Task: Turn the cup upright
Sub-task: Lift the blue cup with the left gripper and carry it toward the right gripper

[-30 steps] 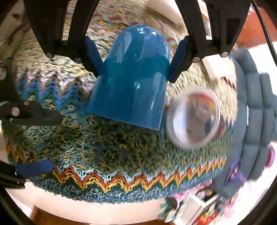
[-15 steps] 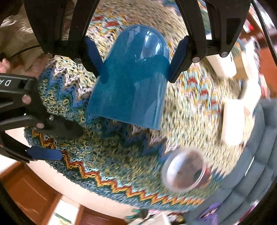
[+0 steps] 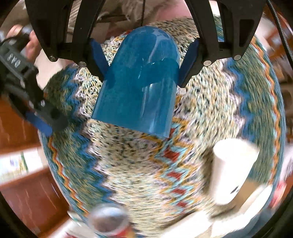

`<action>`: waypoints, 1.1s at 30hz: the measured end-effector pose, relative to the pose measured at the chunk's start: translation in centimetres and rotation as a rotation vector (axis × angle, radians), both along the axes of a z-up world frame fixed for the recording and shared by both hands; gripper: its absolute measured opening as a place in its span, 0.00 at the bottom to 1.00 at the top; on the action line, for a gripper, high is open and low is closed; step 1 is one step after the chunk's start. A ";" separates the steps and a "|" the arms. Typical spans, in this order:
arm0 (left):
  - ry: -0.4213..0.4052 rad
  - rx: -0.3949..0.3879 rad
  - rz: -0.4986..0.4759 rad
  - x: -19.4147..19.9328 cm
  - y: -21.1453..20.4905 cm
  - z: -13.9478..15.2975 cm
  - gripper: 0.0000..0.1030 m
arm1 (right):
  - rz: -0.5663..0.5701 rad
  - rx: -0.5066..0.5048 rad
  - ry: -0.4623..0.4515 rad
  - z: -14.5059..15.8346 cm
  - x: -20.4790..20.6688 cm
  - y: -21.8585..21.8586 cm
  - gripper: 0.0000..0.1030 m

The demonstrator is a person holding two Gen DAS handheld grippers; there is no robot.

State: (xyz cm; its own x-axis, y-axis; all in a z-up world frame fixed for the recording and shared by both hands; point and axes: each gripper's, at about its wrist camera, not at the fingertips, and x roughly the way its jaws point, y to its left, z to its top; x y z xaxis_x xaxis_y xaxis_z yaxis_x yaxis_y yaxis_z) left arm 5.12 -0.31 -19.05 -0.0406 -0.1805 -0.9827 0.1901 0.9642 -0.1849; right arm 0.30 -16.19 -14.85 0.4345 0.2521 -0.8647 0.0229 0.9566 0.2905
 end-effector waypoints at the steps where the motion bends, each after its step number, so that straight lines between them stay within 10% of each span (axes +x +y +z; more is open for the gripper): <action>1: 0.008 -0.018 0.052 -0.5 1.0 -0.3 0.73 | 0.016 0.005 0.006 -0.1 -0.1 0.5 0.73; 9: 0.001 -0.041 0.257 -2.7 6.7 -1.2 0.73 | 0.111 0.004 0.031 -0.5 -0.5 3.2 0.73; 29: -0.029 -0.079 0.379 -2.8 9.1 -0.8 0.74 | 0.152 -0.061 0.054 -1.1 -0.2 5.6 0.73; 33: -0.022 -0.095 0.383 -3.0 9.2 -0.8 0.90 | 0.153 -0.069 0.051 -1.0 -0.3 5.7 0.73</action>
State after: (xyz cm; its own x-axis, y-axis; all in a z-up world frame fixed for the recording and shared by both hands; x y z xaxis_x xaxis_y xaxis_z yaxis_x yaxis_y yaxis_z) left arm 2.16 8.85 -19.87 0.0682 -0.2685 -0.9608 -0.1755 0.9449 -0.2765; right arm -0.03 -10.49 -15.83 0.3505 0.2515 -0.9022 -0.1110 0.9676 0.2266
